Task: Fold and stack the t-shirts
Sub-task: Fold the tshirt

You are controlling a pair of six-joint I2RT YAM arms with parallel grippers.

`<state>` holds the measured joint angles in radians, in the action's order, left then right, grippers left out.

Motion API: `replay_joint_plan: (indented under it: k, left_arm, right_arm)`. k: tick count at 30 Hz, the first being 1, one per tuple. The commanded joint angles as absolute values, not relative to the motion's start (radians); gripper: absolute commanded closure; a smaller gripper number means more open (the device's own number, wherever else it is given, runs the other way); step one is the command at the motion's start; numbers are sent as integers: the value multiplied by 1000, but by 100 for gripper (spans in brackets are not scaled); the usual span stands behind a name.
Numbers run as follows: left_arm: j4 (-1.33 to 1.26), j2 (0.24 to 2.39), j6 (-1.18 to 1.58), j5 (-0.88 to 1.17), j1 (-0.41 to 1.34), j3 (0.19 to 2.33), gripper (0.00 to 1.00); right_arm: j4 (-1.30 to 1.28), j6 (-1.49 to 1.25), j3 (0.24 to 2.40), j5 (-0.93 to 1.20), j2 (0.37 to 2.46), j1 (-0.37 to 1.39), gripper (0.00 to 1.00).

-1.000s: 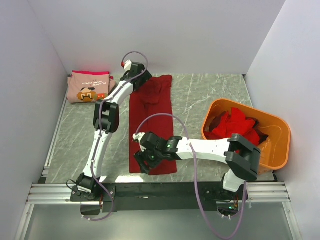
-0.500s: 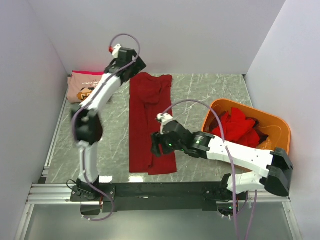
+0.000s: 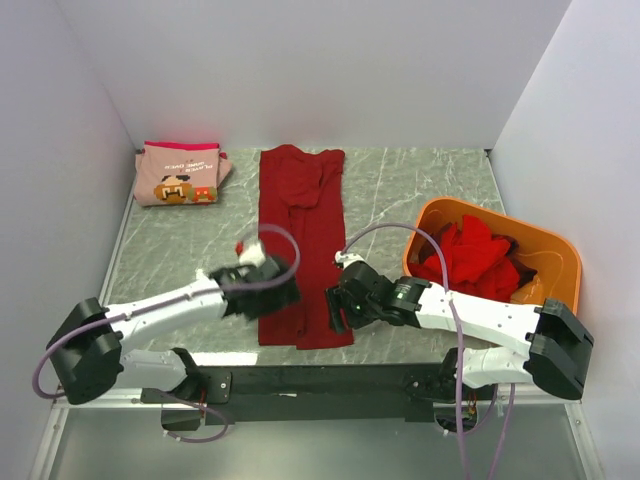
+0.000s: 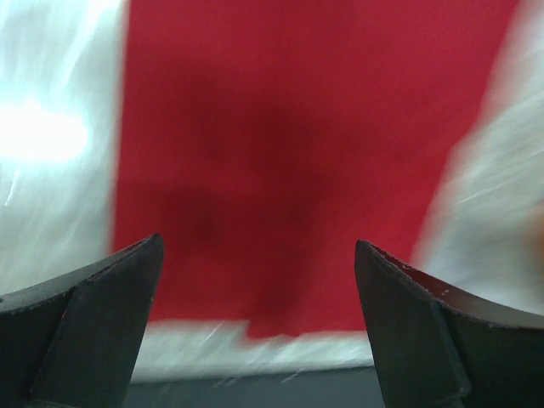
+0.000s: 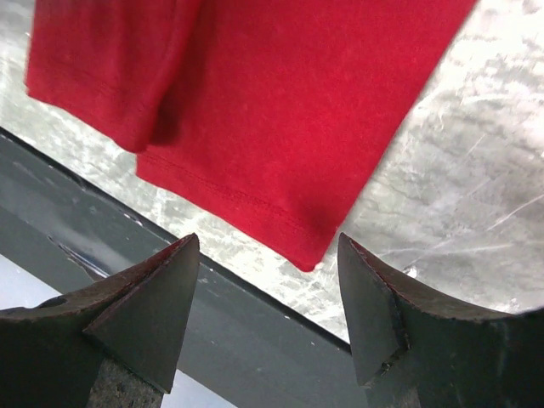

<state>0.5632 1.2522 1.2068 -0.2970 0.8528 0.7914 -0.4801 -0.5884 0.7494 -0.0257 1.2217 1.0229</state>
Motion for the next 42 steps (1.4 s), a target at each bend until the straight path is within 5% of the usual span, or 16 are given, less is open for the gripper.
replay_joint_plan:
  k: [1, 6, 17, 22, 33, 36, 38, 40, 42]
  left_arm:
    - [742, 1174, 1466, -367, 1001, 759, 0]
    - [919, 1177, 1657, -364, 1124, 721, 1]
    - [853, 1161, 1717, -407, 1121, 578, 11]
    - [752, 1193, 1675, -356, 1068, 525, 33]
    - [565, 1270, 1575, -310, 1005, 466, 57]
    - [558, 1304, 1556, -304, 997, 482, 73]
    - [575, 1319, 1555, -301, 991, 491, 94]
    - [609, 1330, 1560, -295, 989, 497, 99]
    - [632, 1321, 1565, -282, 991, 495, 99]
  right_arm:
    - [-480, -617, 721, -17, 1229, 1022, 28]
    - [-431, -661, 660, 31, 1232, 1020, 28]
    - [-419, -663, 638, 43, 1270, 1022, 34]
    - [-413, -666, 637, 57, 1296, 1020, 43]
    - [-400, -675, 637, 31, 1354, 1020, 54]
    - [-394, -670, 646, 22, 1368, 1020, 53]
    - [-402, -670, 650, 11, 1381, 1020, 54]
    - [-400, -672, 649, 12, 1381, 1019, 55]
    - [-396, -673, 643, 15, 1379, 1019, 71]
